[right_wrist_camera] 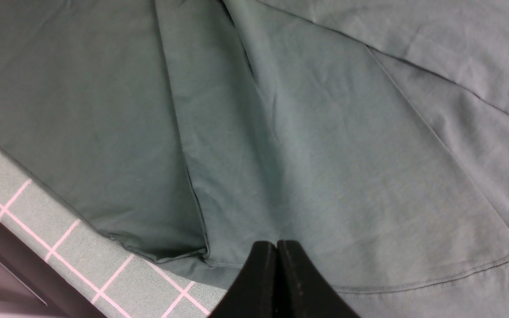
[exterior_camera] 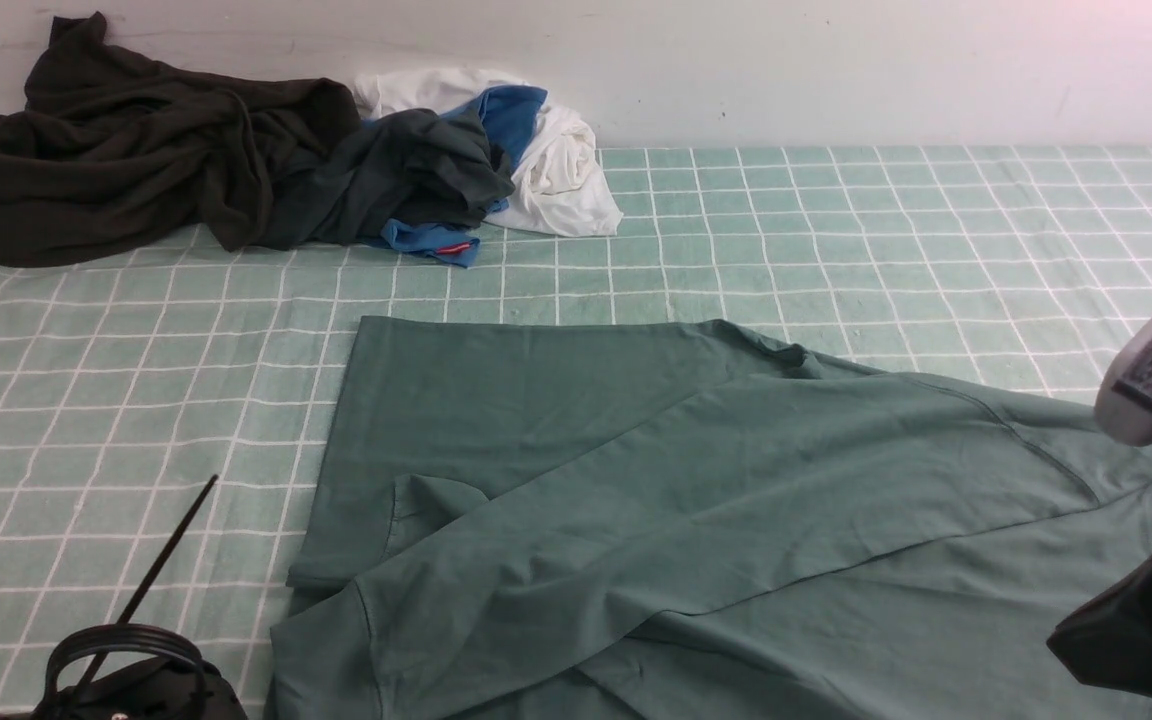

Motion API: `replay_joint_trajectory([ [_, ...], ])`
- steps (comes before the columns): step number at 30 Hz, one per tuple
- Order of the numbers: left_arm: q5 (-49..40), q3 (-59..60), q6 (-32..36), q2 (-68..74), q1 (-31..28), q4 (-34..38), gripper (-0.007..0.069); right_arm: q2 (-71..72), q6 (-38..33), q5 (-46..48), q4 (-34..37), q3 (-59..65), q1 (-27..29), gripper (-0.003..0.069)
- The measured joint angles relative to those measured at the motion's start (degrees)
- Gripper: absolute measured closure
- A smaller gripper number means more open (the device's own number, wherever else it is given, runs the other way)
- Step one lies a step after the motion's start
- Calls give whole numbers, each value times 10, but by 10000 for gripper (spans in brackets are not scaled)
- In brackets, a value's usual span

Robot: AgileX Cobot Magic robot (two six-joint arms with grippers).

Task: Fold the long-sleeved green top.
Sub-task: Use both arms simultaneously to clamp the lower edge of the clothing fabric

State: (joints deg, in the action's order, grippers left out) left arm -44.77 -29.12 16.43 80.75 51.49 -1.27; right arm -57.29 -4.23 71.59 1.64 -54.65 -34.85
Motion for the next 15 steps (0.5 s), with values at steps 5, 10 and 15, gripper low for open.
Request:
replay_joint_trajectory([
  [5,-1,-2,-16,0,0,0,570,0,-3,0,0,0,0,673],
  [10,-68,-44,-17,0,0,3,618,0,-32,0,0,0,0,673],
  [15,-136,-74,-17,-14,0,4,618,0,-103,-1,0,6,0,664],
])
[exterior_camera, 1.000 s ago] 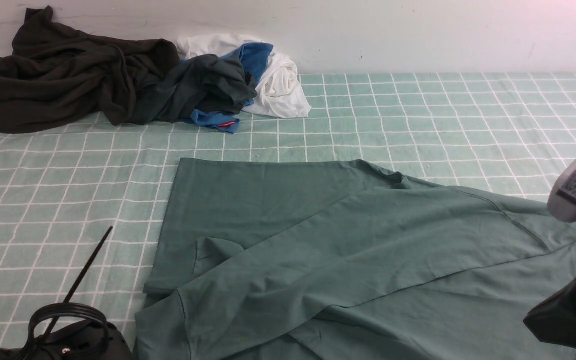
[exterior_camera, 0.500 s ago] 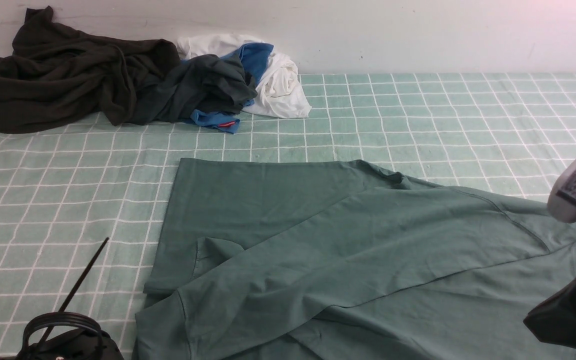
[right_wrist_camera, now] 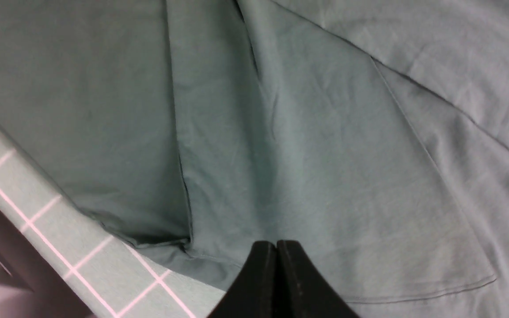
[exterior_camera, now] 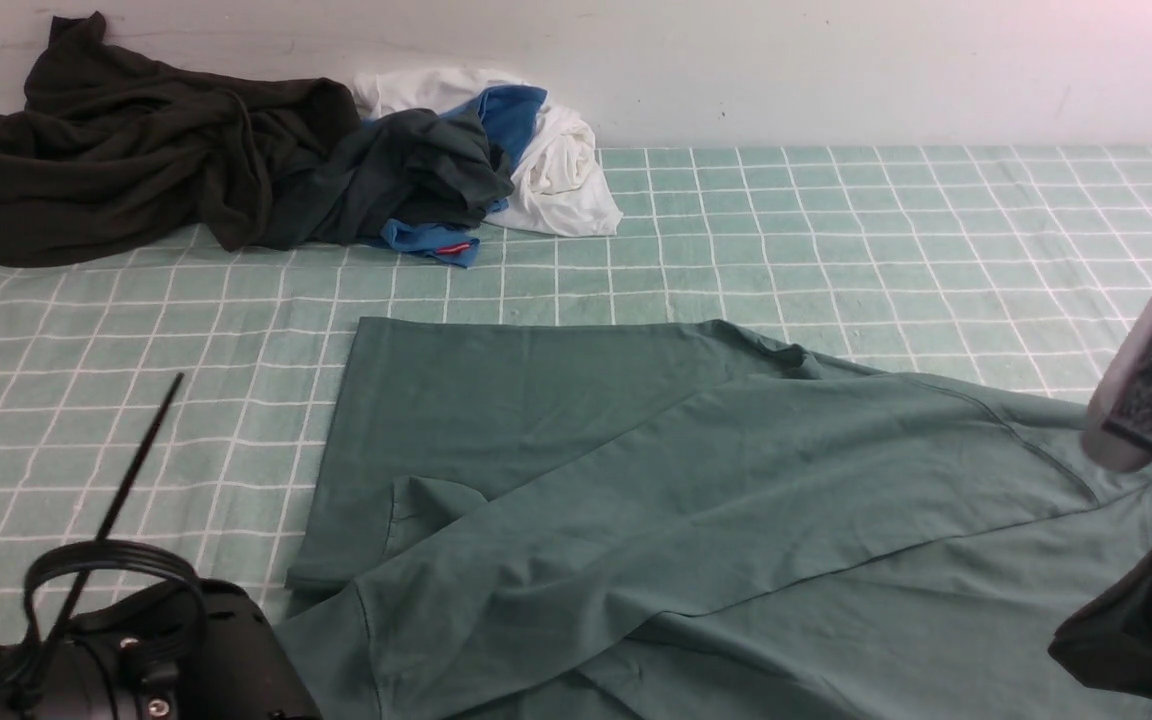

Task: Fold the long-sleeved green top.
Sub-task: Use both arms simultaneously to clamp the lower edge of the clothing fabric

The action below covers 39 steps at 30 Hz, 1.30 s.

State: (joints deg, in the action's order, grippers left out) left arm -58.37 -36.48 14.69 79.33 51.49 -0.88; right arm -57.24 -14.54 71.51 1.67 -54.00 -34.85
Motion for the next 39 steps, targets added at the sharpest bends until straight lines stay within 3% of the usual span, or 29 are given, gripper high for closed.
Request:
replay_joint_trajectory([
  [4,-43,4,2,-29,0,0,618,1,-75,-1,2,56,0,593],
  [11,-46,10,2,-38,0,2,618,1,-148,-47,-9,186,0,325],
  [14,-40,10,2,-38,0,2,618,0,-153,-102,-40,226,0,267],
  [26,-28,11,2,-38,0,2,618,-81,-116,-263,-167,319,0,304],
  [39,-14,11,2,-38,0,-5,618,-162,-117,-285,-211,315,0,349],
])
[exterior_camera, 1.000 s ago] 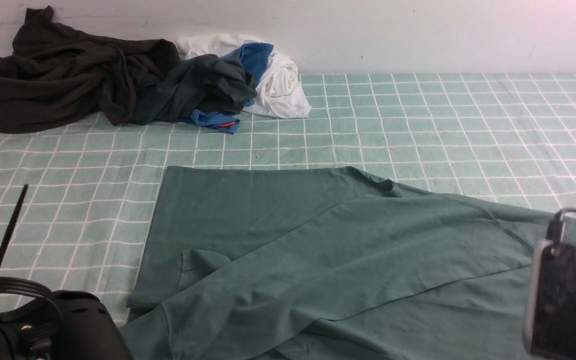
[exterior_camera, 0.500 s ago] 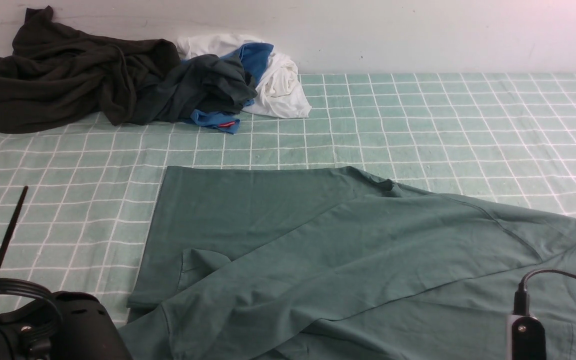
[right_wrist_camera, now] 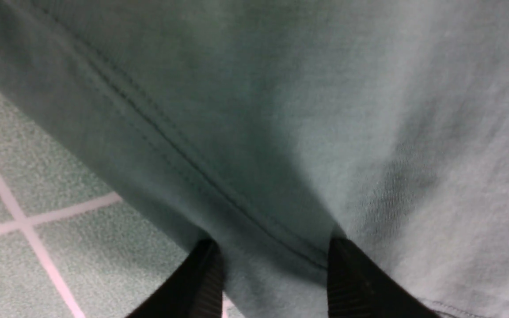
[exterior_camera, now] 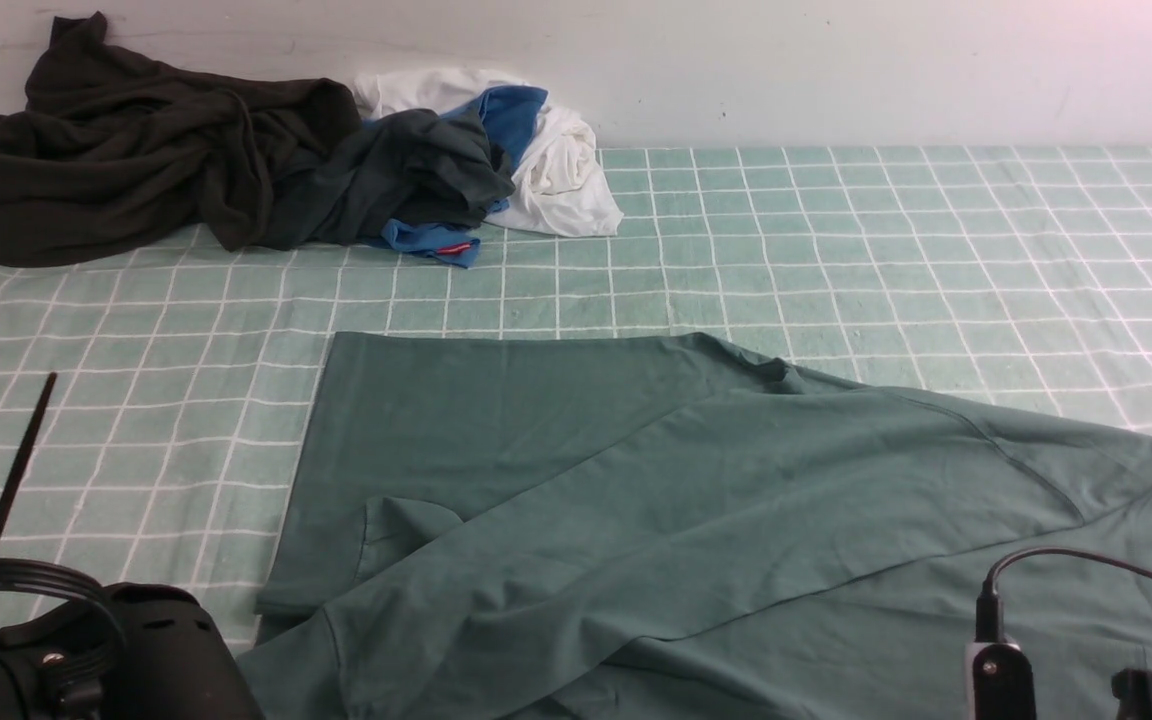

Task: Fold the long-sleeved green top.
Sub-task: Use both arms simultaneously to clamp the lower edge of the clothing fabric, then use both arms to drag the lower edge of the fabric forward and fold it over the upper edge

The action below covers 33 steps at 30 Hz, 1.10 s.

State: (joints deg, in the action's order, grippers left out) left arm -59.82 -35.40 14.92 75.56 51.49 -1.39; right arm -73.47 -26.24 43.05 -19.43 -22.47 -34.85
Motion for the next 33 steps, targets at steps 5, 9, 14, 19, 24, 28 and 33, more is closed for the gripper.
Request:
replay_joint_trajectory([
  [5,1,0,0,0,0,-1,618,-17,-20,5,-1,-7,-2,452],
  [9,1,0,0,0,0,-1,618,-20,-21,6,1,-15,-3,557],
  [14,1,0,-1,-1,0,-4,618,-11,-21,22,9,-28,-3,657],
  [19,-8,-18,-24,-6,0,-33,618,8,-25,58,18,-52,-3,659],
  [24,-49,-90,-27,-8,-54,-50,615,19,-36,120,31,-153,31,659],
  [28,-54,-170,6,-3,-141,-53,614,7,-95,127,71,-248,104,661],
  [33,-53,-296,66,57,-246,-53,607,-65,-175,137,144,-373,187,661],
])
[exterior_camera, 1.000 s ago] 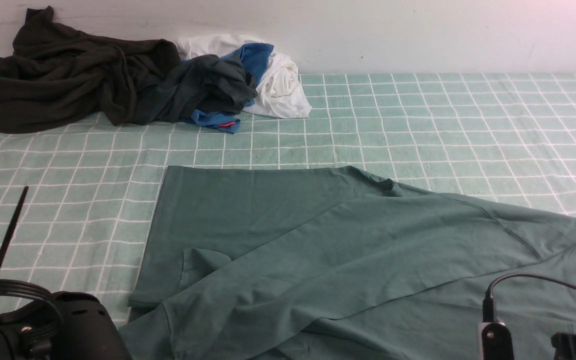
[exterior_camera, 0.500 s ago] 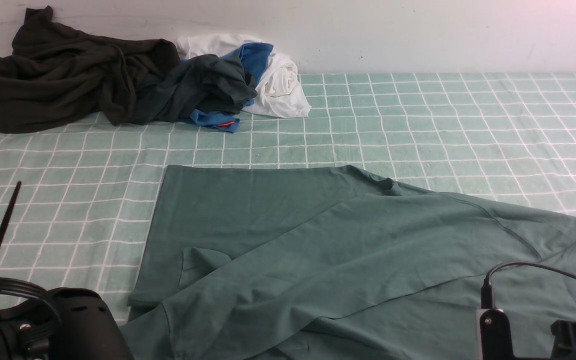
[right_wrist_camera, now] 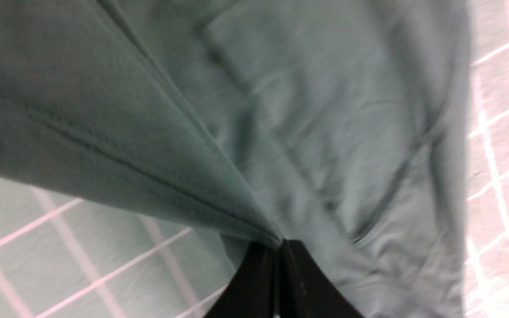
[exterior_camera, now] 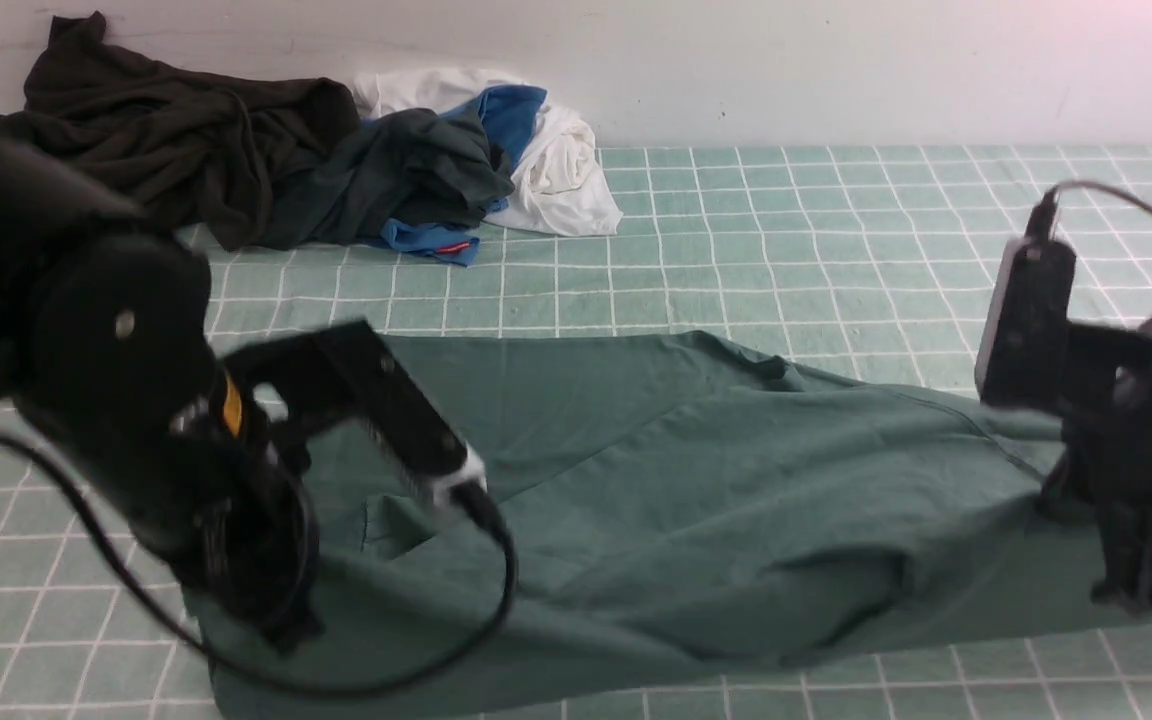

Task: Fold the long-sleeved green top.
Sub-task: Use both arms to drag the lower edge of the fabric forward and fold it over the upper edge

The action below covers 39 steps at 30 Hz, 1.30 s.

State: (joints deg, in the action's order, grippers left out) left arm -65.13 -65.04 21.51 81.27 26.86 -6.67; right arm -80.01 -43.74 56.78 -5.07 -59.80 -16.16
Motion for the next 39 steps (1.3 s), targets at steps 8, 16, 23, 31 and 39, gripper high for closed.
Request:
replay_joint_trajectory([
  [8,3,-234,38,185,-91,-1,607,-151,-30,19,41,-182,48,662],
  [16,-12,-390,40,334,-119,-1,607,-286,-29,25,39,-304,49,662],
  [23,4,-428,41,400,-145,-2,607,-373,-2,-1,44,-362,67,662],
  [31,80,-430,40,458,-154,0,600,-449,46,-41,76,-395,91,635],
  [39,98,-430,10,471,-161,-6,452,-454,165,-98,45,-397,93,434],
])
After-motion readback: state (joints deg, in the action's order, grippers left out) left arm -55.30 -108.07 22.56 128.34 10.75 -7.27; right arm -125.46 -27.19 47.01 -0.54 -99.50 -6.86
